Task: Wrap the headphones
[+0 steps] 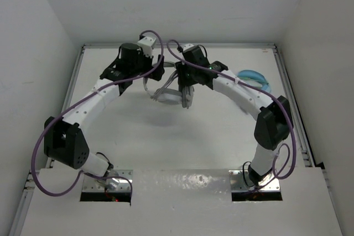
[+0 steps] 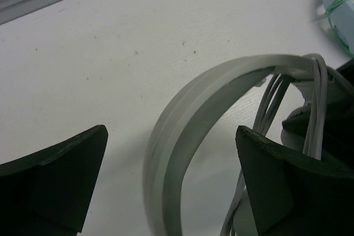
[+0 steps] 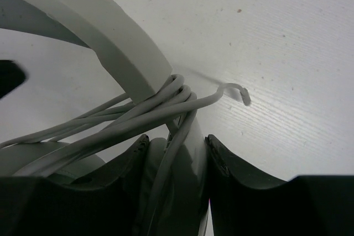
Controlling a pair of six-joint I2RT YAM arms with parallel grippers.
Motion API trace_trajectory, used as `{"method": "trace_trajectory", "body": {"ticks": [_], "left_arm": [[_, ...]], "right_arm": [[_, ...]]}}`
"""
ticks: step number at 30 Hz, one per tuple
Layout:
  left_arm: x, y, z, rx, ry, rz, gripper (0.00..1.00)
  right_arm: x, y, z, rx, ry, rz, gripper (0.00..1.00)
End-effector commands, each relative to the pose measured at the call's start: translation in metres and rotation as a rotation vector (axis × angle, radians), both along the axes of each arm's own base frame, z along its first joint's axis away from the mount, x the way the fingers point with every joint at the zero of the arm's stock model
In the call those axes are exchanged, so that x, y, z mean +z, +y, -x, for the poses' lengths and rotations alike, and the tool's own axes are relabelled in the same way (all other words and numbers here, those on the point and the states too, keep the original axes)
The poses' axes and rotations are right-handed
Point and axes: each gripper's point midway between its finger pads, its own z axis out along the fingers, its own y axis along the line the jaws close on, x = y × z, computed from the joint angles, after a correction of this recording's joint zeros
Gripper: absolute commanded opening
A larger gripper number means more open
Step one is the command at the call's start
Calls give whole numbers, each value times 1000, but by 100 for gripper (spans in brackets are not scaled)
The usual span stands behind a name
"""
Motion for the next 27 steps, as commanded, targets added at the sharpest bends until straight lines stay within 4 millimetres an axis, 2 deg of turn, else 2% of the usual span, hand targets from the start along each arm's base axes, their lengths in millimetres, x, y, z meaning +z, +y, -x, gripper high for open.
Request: {"method": "trace_trajectory", "body": {"ticks": [1,3,4,6,7,12,16,19,22,24,25,26,27], "left_arm": [[72,1,4,-36,-141,99,100],[83,6,11,-47,-139,105,100],[90,14,13,-39,-134,106,100],[100,19,17,-58,-129,132,100],[109,29,14,-40,-140,140,100],[125,54,20,-2,-163,143,100],[125,82,13,69,-170,144,100],[125,101,7,116,-186,157,99],[124,114,4,140,-196,160,100],[118,114,3,134,-188,160,100],[117,112,2,127,-192,164,100],[114,111,2,119,-188,169,100],[107,108,3,105,-172,175,100]], "right_arm": [[36,-8,-14,11,-44,-59,0],[38,-16,-12,2,-54,-34,0],[38,-16,-11,3,-53,-31,0],[41,-15,-9,10,-52,-43,0],[41,-13,-8,15,-48,-48,0],[42,8,3,65,-41,-75,0],[47,34,15,129,-37,-110,0],[50,56,32,184,-28,-144,0],[50,69,49,240,-15,-193,0],[43,67,63,263,16,-223,0],[42,66,63,262,7,-234,0],[30,59,66,243,19,-212,0],[32,54,66,232,9,-210,0]]}}
